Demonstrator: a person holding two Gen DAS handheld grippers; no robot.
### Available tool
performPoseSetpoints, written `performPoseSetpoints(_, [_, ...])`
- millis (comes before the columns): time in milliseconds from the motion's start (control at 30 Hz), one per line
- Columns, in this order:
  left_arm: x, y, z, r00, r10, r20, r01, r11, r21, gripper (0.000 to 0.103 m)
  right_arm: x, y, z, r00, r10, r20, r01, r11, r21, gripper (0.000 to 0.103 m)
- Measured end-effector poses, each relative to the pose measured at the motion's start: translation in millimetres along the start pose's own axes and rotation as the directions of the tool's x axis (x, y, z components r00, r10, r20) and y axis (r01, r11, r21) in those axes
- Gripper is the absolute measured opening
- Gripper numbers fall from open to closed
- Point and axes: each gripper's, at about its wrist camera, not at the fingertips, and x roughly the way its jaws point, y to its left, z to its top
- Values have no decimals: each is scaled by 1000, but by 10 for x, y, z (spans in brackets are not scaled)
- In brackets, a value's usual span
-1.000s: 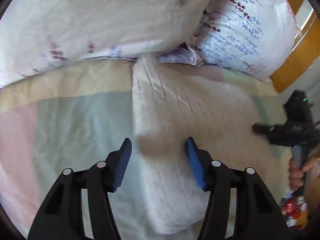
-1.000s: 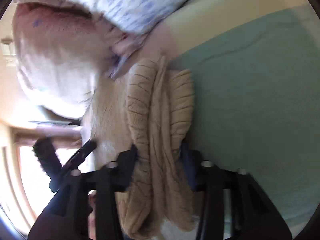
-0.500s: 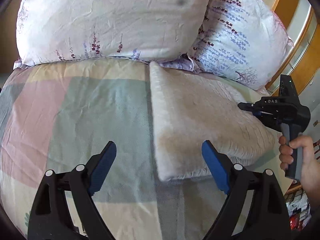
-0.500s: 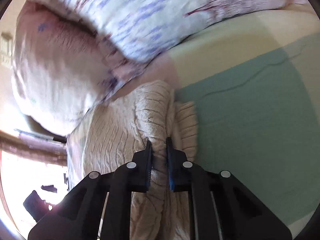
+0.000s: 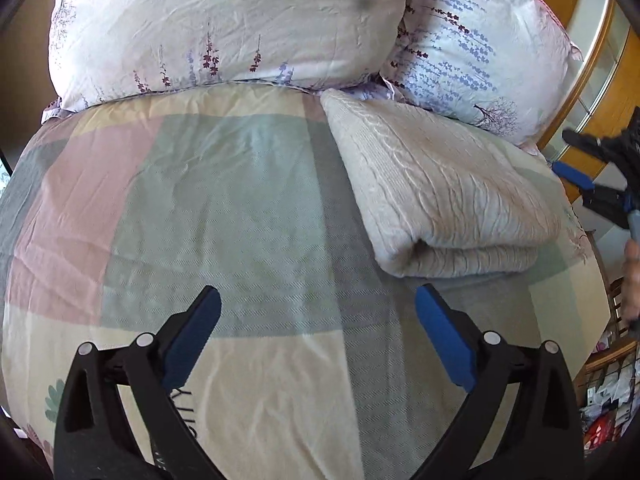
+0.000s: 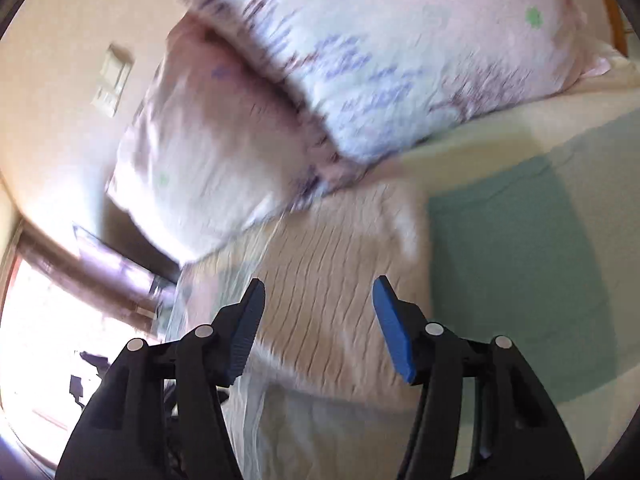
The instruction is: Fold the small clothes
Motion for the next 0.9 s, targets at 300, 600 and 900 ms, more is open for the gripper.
performPoseSetpoints(300, [60,-199,-173,1000,15,-22,-14,1000,12,101,206,-137,-449,982,-190,0,190,981,46,80])
performPoseSetpoints(600, [332,-453,-239,995,75,-59,-71,995,66,101,567,147,-1179,867,-496,35,492,846,-204,96])
performPoseSetpoints(900, [469,-555,-249,986,164,-32,-158,979,126,101,904,124,-1383,809,-588,7,566,774,-283,102])
